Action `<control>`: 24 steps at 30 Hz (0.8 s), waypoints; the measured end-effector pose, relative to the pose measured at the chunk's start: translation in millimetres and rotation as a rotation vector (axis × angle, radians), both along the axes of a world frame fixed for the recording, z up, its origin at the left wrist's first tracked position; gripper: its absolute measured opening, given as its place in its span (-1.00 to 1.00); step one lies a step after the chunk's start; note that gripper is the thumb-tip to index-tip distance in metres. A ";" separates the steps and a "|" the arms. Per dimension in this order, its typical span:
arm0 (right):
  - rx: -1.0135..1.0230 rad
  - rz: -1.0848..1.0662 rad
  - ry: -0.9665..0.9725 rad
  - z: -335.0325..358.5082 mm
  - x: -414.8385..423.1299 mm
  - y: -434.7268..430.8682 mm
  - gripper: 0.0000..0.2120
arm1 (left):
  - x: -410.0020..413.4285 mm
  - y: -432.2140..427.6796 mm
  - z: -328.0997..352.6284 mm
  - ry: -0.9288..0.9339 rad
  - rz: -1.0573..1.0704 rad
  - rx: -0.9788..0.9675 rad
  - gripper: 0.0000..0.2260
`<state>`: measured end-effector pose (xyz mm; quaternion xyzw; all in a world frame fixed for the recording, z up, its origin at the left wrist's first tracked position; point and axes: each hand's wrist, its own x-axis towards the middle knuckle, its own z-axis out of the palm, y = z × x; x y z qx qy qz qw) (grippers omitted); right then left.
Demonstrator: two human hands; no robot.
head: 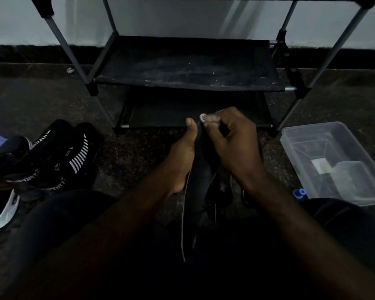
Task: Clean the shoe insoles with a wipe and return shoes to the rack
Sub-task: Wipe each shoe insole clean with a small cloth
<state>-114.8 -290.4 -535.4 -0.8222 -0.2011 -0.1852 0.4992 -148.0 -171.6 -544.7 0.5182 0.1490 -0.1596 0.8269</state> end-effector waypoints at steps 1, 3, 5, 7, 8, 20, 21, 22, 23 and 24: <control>-0.020 0.062 0.002 -0.9 -5.0 1.9 -0.90 | 1.7 2.0 0.7 -0.015 0.037 0.006 -0.39; -0.033 0.192 0.043 -4.5 -17.8 7.0 -0.88 | 6.6 9.2 4.0 -0.042 0.111 -0.016 -0.37; -0.057 0.291 0.100 -9.8 -28.4 10.4 -0.89 | 9.5 16.5 8.1 -0.042 0.127 -0.052 -0.30; -0.079 0.365 0.170 -12.9 -32.2 8.9 -0.89 | 10.6 18.8 13.4 -0.034 0.120 -0.033 -0.32; -0.079 0.398 0.212 -13.1 -32.3 7.2 -0.89 | 11.1 19.2 14.3 -0.031 0.109 -0.005 -0.34; 0.218 0.293 0.657 -25.7 -17.0 -0.3 -0.85 | 34.0 77.0 2.9 -0.239 0.308 -0.048 -0.28; 0.214 0.313 0.687 -28.2 -17.8 0.3 -0.85 | 34.6 78.0 2.9 -0.233 0.313 -0.044 -0.30; 0.208 0.318 0.703 -31.6 -18.7 1.3 -0.86 | 36.7 78.6 -0.3 -0.219 0.331 -0.033 -0.32; 0.203 0.305 0.703 -35.0 -19.3 2.8 -0.86 | 38.0 76.6 -2.4 -0.202 0.351 -0.013 -0.35; 0.209 0.280 0.690 -38.3 -19.3 4.5 -0.86 | 40.5 73.0 -6.7 -0.184 0.376 0.056 -0.40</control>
